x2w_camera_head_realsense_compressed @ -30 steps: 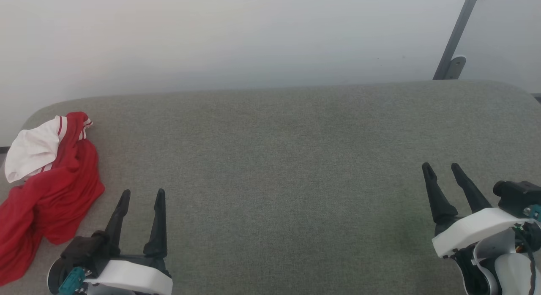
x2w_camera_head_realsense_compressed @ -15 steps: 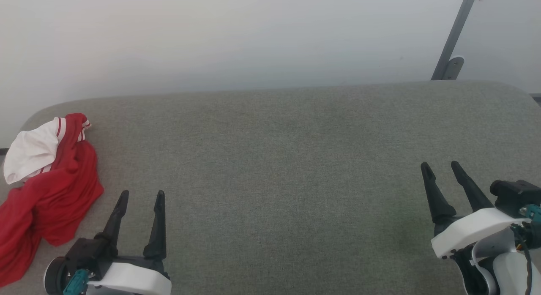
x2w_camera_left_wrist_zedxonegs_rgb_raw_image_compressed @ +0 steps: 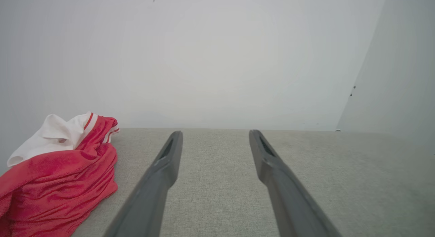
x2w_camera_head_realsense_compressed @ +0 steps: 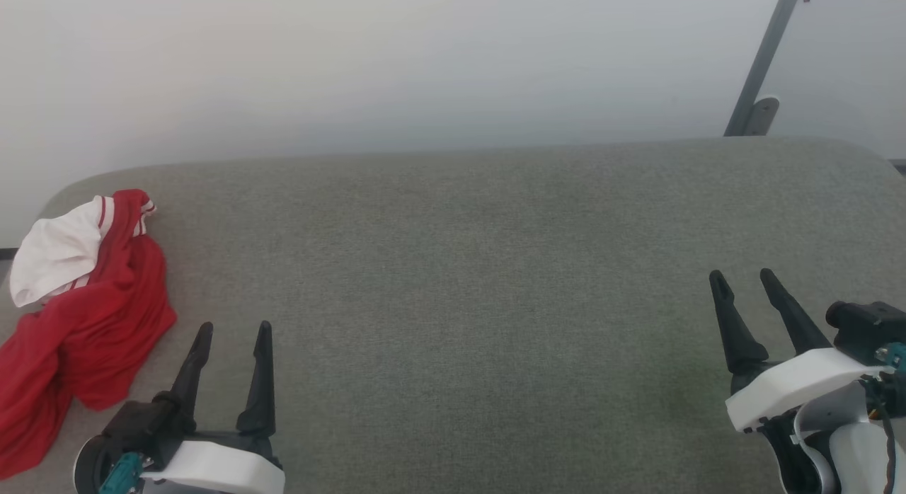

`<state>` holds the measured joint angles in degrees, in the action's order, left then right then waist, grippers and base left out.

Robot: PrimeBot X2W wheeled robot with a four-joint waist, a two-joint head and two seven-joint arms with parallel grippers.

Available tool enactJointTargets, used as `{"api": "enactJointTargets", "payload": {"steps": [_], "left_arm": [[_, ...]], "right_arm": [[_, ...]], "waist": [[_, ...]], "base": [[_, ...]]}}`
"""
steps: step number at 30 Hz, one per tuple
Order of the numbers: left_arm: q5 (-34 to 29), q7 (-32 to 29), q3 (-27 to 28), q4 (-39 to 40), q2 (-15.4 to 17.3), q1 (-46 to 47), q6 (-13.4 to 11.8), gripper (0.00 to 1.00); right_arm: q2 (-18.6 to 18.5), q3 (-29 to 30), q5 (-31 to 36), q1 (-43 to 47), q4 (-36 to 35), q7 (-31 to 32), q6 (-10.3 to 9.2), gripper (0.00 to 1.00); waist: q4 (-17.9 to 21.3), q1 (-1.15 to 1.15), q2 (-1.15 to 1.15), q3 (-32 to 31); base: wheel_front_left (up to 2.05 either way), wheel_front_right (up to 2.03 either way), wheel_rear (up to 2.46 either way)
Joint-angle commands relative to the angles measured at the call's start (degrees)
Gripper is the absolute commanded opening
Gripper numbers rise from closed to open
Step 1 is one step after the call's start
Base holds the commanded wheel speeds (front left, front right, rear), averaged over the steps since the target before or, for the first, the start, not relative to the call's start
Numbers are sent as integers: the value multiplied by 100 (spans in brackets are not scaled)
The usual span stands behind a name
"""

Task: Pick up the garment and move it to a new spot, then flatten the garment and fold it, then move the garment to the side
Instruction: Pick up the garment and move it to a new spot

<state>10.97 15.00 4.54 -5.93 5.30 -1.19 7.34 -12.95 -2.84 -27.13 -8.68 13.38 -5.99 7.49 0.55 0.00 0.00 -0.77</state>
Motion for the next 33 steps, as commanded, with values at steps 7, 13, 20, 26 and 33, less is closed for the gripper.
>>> {"api": "enactJointTargets", "payload": {"steps": [7, 13, 20, 26, 33], "left_arm": [[248, 27, 99, -124, 151, 32, 14, 100], [382, 27, 299, -184, 261, -28, 14, 100], [446, 27, 562, -157, 323, -142, -15, 100], [466, 27, 639, -131, 385, -237, -22, 100], [506, 27, 661, -125, 429, -302, -26, 100]], "right_arm": [[-13, -65, 22, 17, -70, 50, 0, 100], [-7, -230, 26, -50, -53, 111, 0, 100], [33, -505, -31, -130, 4, 141, 0, 100], [78, -685, -84, -184, 92, 95, 0, 100], [101, -758, -97, -200, 164, 47, 0, 100]], "waist": [[-353, 0, 0, -109], [-758, 0, 0, -230], [-1257, 0, 0, -352], [-1641, 0, 0, -419], [-1884, 0, 0, -436]], "base": [[0, 0, 0], [0, 0, 0], [0, 0, 0], [0, 0, 0], [0, 0, 0]]}}
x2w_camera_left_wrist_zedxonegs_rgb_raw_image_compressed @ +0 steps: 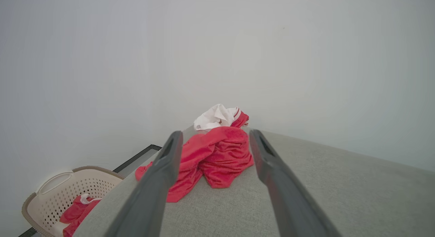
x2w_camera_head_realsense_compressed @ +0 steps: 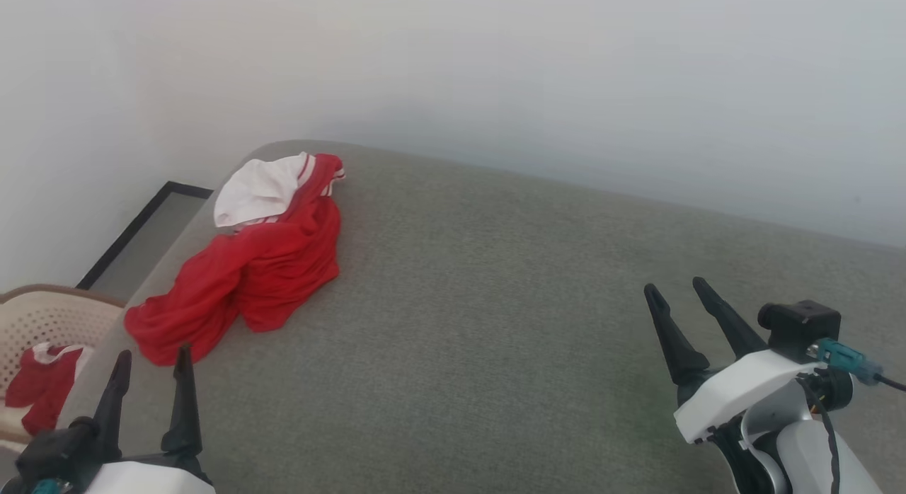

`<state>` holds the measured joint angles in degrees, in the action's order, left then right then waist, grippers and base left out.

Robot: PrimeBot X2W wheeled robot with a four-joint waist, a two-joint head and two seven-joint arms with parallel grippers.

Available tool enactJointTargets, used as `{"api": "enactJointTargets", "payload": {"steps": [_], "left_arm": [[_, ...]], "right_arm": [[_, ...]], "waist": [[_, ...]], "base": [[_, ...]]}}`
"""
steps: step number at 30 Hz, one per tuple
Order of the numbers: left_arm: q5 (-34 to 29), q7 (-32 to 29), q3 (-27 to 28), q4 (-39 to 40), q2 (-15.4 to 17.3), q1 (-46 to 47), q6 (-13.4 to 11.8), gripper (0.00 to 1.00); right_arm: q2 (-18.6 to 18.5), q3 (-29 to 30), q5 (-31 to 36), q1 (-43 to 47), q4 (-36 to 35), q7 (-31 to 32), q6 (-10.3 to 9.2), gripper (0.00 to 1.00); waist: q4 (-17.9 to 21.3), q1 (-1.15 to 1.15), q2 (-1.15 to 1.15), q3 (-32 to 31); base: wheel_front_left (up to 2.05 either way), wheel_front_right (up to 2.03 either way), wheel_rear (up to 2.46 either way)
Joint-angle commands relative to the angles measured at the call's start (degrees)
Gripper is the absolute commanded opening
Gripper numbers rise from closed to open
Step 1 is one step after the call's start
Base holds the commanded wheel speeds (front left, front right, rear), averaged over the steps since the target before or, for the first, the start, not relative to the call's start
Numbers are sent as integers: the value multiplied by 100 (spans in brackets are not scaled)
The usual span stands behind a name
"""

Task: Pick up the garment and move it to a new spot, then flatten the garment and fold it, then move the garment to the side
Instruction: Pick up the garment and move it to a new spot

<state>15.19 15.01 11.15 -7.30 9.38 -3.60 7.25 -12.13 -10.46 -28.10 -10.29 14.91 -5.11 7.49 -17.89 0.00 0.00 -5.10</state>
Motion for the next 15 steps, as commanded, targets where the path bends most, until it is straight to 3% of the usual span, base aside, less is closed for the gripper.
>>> {"api": "enactJointTargets", "payload": {"steps": [1, 15], "left_arm": [[109, 26, -9, 10, 11, -58, -15, 100], [458, -134, -232, -255, 66, 442, 10, 100]], "right_arm": [[22, 4, -3, -37, 15, -41, 0, 100], [-65, 128, -40, 3, -81, -12, 0, 100]], "waist": [[-60, 0, 0, 1], [-81, 0, 0, 236]], "base": [[0, 0, 0], [0, 0, 0]]}}
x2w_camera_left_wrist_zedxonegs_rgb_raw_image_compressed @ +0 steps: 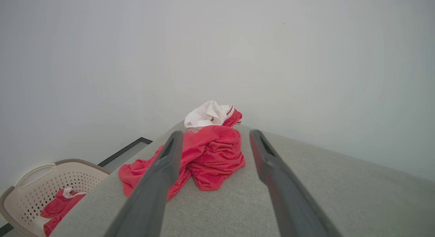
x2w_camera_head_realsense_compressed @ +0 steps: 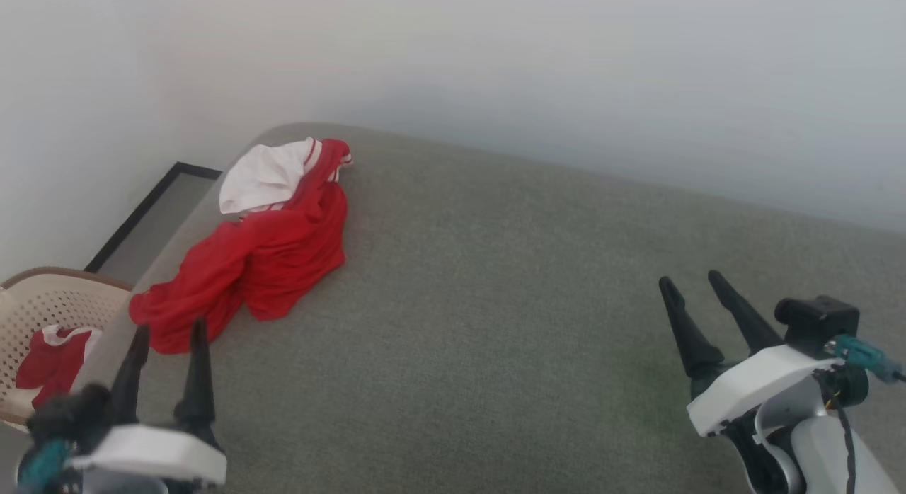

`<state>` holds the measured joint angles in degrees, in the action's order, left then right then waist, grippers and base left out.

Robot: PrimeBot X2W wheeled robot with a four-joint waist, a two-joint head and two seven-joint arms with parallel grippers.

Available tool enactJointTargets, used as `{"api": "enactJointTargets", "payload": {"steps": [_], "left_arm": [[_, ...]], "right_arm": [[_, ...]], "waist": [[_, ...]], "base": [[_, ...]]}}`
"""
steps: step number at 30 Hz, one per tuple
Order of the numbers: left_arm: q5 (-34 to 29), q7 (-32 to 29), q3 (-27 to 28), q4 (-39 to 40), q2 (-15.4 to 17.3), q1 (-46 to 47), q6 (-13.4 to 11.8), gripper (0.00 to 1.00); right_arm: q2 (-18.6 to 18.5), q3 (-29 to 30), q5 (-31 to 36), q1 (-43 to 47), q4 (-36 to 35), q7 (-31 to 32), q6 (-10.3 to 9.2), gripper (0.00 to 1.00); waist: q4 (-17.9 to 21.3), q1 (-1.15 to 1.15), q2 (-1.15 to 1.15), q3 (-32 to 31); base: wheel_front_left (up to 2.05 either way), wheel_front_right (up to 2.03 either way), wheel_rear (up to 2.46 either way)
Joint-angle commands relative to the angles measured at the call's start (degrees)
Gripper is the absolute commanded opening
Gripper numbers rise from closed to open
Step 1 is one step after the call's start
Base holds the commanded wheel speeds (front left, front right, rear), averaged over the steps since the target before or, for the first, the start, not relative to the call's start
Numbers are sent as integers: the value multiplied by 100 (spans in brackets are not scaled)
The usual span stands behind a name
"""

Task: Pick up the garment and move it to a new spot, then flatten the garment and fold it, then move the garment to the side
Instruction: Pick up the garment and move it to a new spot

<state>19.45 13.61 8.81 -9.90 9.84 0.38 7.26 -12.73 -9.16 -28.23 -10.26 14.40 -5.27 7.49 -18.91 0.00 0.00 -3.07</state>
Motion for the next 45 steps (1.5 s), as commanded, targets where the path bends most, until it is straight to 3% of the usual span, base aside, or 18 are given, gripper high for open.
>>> {"api": "enactJointTargets", "payload": {"steps": [1, 16, 26, 37, 45], "left_arm": [[41, -41, -35, -52, 70, 160, 12, 100], [534, -758, -356, -1913, 966, 2453, 24, 100], [640, -1506, -537, -3277, 1292, 3852, -13, 100], [665, -2560, -735, -4750, 1148, 4657, -351, 100], [759, -3299, -894, -5655, 844, 4726, -276, 100]], "right_arm": [[-29, 17, -11, -30, -59, 33, 0, 100], [-521, 119, 11, -593, -793, 405, 0, 100], [-877, 317, -45, -892, -1291, 568, -1, 100], [-1094, 515, -49, -1002, -1610, 679, 0, 100], [-1144, 633, -2, -1013, -1708, 789, 0, 100]], "waist": [[48, 0, 0, 94], [872, 0, 0, 1468], [1211, 0, 0, 2533], [1249, 0, 0, 3102], [1128, 0, 0, 3177]], "base": [[0, 0, 0], [0, 0, 0], [0, 0, 0], [0, 0, 0], [0, 0, 0]]}}
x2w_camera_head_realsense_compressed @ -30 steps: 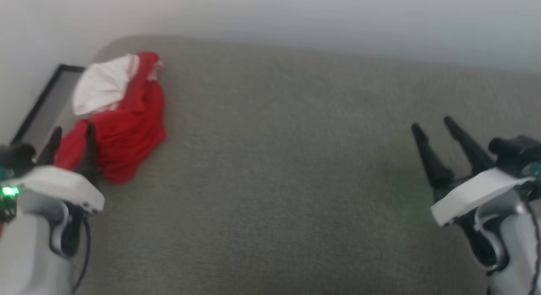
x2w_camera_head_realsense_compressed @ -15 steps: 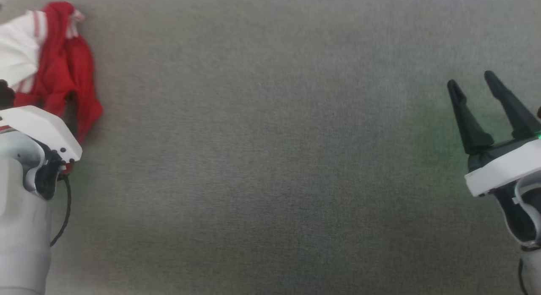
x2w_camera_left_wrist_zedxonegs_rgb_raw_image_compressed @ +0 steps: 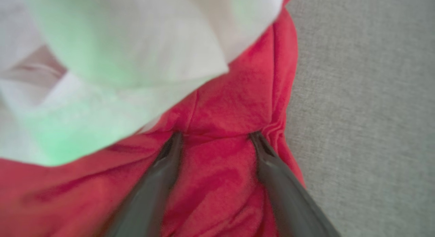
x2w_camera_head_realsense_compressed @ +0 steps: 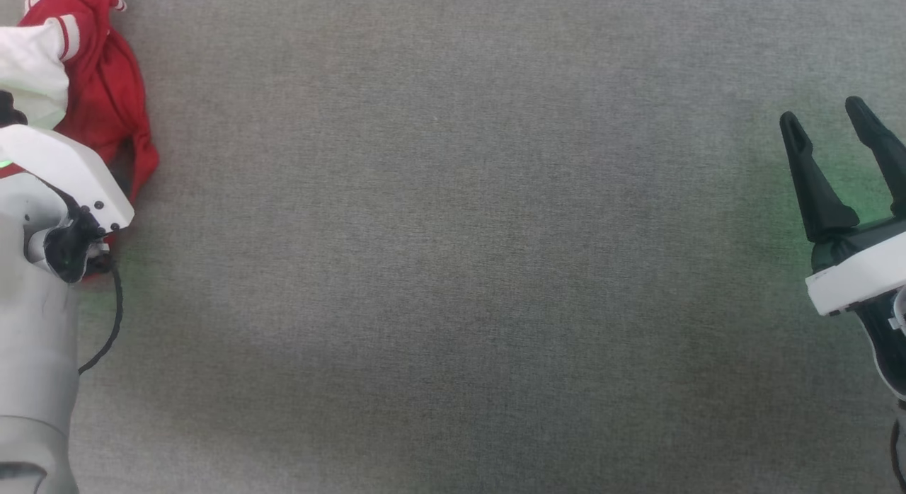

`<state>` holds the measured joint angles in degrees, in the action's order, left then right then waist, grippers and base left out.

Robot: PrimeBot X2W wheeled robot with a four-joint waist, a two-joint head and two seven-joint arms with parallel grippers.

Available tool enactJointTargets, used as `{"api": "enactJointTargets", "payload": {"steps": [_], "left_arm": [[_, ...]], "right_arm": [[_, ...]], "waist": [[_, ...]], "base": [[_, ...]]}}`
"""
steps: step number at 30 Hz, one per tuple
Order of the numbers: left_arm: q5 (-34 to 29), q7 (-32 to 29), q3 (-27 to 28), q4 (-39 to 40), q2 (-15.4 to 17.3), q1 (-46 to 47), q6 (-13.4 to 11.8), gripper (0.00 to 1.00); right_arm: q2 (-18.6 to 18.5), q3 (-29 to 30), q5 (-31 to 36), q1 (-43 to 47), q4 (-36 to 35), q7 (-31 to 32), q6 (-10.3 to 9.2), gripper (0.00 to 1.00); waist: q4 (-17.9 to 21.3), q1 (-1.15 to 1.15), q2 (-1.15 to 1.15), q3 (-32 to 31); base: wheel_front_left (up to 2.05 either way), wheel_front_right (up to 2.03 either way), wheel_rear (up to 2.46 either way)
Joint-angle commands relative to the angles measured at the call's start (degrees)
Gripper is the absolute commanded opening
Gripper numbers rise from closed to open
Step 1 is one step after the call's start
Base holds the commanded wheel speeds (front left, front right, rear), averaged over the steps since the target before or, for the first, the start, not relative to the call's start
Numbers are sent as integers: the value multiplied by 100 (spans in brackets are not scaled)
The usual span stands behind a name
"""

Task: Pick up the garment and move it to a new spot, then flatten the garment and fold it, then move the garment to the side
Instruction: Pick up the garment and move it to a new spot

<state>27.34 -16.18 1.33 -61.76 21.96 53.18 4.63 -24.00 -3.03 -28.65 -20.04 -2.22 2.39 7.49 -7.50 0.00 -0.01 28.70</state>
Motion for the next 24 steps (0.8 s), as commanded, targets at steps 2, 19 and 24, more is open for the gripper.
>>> {"api": "enactJointTargets", "payload": {"steps": [2, 19, 24], "left_arm": [[-7, -292, -139, -525, -332, -477, 7, 100], [-127, 804, -608, 730, 700, -36, 282, 0], [-62, 634, -968, 1465, 945, -21, 284, 0]], "right_arm": [[-21, 43, 51, -42, -58, 42, 0, 100], [287, 220, 71, 229, 266, -159, -1, 100], [410, 222, 85, 320, 359, -198, 0, 100]], "waist": [[-45, 0, 1, -12], [-375, 0, 1, -1043], [-457, 0, 1, -1388]], "base": [[0, 0, 0], [0, 0, 0], [0, 0, 0]]}}
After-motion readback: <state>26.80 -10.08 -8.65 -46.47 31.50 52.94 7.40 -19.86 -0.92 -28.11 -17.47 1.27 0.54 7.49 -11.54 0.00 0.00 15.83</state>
